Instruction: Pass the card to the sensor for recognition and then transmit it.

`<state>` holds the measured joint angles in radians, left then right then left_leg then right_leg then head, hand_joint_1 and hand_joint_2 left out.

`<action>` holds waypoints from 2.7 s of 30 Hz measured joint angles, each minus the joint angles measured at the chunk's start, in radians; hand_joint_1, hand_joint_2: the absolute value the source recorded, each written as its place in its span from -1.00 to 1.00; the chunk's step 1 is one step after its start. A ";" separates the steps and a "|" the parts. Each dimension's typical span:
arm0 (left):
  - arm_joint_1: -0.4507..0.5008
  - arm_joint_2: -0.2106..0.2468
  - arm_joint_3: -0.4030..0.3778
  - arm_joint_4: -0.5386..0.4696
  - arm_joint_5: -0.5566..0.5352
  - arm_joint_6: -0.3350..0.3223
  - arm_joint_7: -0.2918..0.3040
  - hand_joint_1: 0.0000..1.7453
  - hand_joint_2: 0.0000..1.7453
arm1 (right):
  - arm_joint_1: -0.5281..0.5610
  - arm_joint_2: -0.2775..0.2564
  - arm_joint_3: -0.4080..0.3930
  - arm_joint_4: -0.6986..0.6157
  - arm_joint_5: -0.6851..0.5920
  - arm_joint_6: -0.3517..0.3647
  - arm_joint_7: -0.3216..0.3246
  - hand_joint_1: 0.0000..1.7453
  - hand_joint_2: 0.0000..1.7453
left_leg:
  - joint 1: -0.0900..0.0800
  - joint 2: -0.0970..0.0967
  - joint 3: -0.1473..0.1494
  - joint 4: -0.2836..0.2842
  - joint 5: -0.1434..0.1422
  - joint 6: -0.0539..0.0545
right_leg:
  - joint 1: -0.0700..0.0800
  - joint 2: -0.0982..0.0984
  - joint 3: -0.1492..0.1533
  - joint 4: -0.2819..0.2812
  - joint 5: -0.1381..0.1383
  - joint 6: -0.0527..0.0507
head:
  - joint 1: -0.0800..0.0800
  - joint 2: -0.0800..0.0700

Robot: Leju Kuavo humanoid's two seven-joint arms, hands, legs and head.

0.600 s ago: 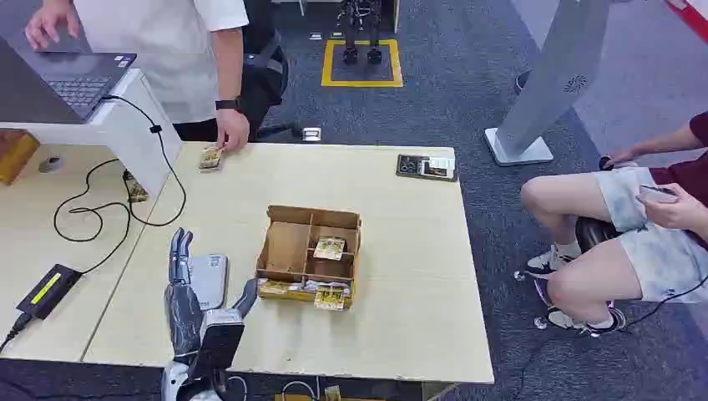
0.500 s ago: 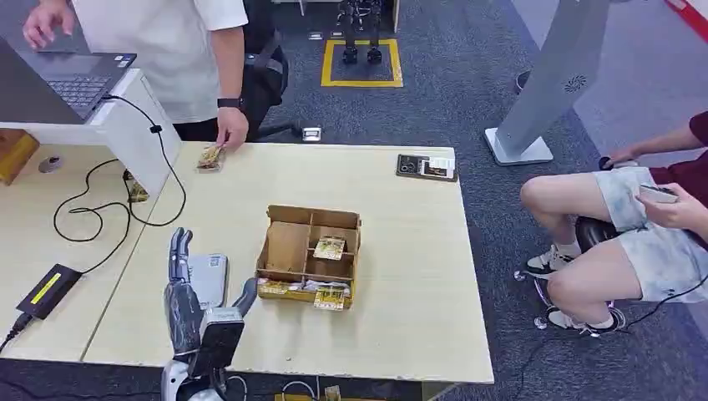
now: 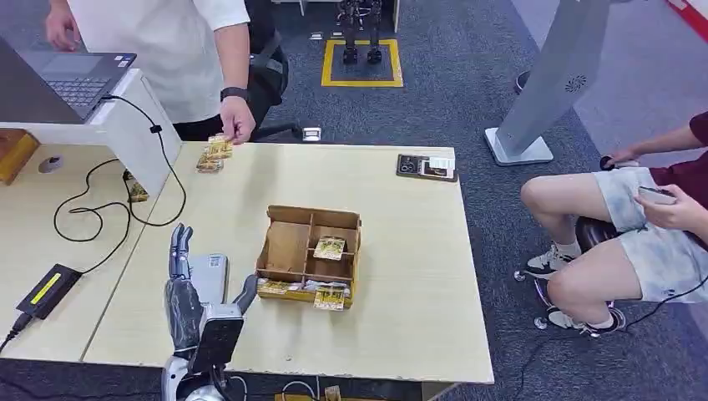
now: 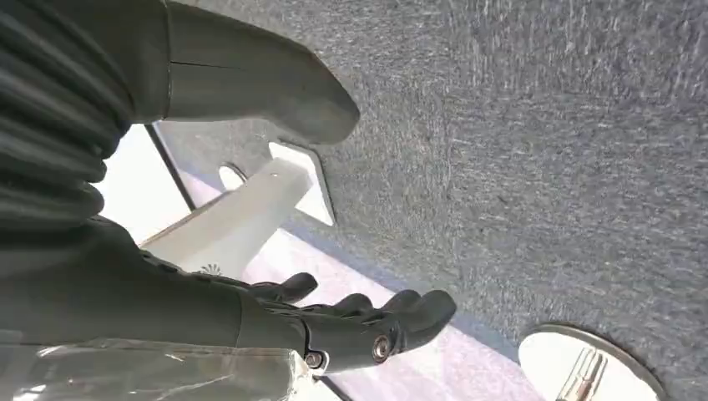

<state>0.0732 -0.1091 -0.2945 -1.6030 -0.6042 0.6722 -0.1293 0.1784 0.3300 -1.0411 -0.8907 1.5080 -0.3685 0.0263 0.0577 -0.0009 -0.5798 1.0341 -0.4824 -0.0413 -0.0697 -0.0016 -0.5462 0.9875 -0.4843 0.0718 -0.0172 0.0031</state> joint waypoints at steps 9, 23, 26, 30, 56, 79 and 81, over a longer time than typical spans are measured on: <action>0.000 0.002 0.000 0.000 0.003 0.002 0.000 -1.00 1.00 | -0.017 0.000 -0.063 0.018 0.050 -0.009 -0.035 -1.00 1.00 | 0.000 0.000 0.000 0.000 0.000 0.000 | 0.000 0.000 0.000 0.000 0.000 0.000 | 0.000 0.000; -0.006 0.004 0.000 0.003 0.021 0.003 0.002 -1.00 1.00 | -0.033 -0.002 -0.092 0.029 0.065 -0.008 -0.044 -1.00 1.00 | 0.000 0.000 0.000 0.000 0.000 0.000 | 0.000 0.000 0.000 0.000 0.000 0.000 | 0.000 0.000; -0.025 0.010 0.000 0.017 -0.011 0.015 0.003 -1.00 1.00 | -0.058 -0.013 -0.093 0.062 0.064 -0.036 -0.044 -1.00 1.00 | 0.000 0.000 0.000 0.000 0.000 0.000 | 0.000 0.000 0.000 0.000 0.000 0.000 | 0.000 0.000; -0.051 0.006 0.019 0.034 -0.172 0.020 0.005 -1.00 1.00 | -0.088 -0.029 -0.091 0.113 0.065 -0.063 -0.037 -1.00 1.00 | 0.000 0.000 0.000 0.000 0.001 0.000 | 0.000 0.000 0.000 0.000 0.001 0.001 | 0.000 0.000; -0.135 -0.174 0.410 0.074 -0.631 0.024 -0.152 1.00 1.00 | -0.142 -0.148 -0.006 0.374 0.065 -0.159 -0.005 -1.00 1.00 | -0.001 0.001 0.000 0.000 0.001 0.000 | -0.001 0.002 -0.002 0.000 0.003 0.001 | 0.000 0.000; -0.143 -0.175 0.403 0.084 -0.570 0.024 -0.167 1.00 1.00 | -0.140 -0.148 0.001 0.358 0.065 -0.139 -0.006 -1.00 1.00 | -0.001 0.002 0.000 0.000 0.001 0.000 | -0.001 0.003 -0.003 0.000 0.003 0.001 | 0.000 0.000; -0.143 -0.175 0.402 0.084 -0.570 0.024 -0.167 1.00 1.00 | -0.140 -0.148 0.002 0.357 0.065 -0.139 -0.006 -1.00 1.00 | -0.001 0.002 0.000 0.000 0.001 0.000 | -0.001 0.003 -0.003 0.000 0.003 0.001 | 0.000 0.000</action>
<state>-0.0698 -0.2846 0.1080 -1.5194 -1.1742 0.6958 -0.2960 0.0381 0.1820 -1.0391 -0.5341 1.5728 -0.5074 0.0198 0.0570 0.0009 -0.5796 1.0346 -0.4811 -0.0409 -0.0703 0.0013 -0.5488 0.9873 -0.4815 0.0726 -0.0172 0.0030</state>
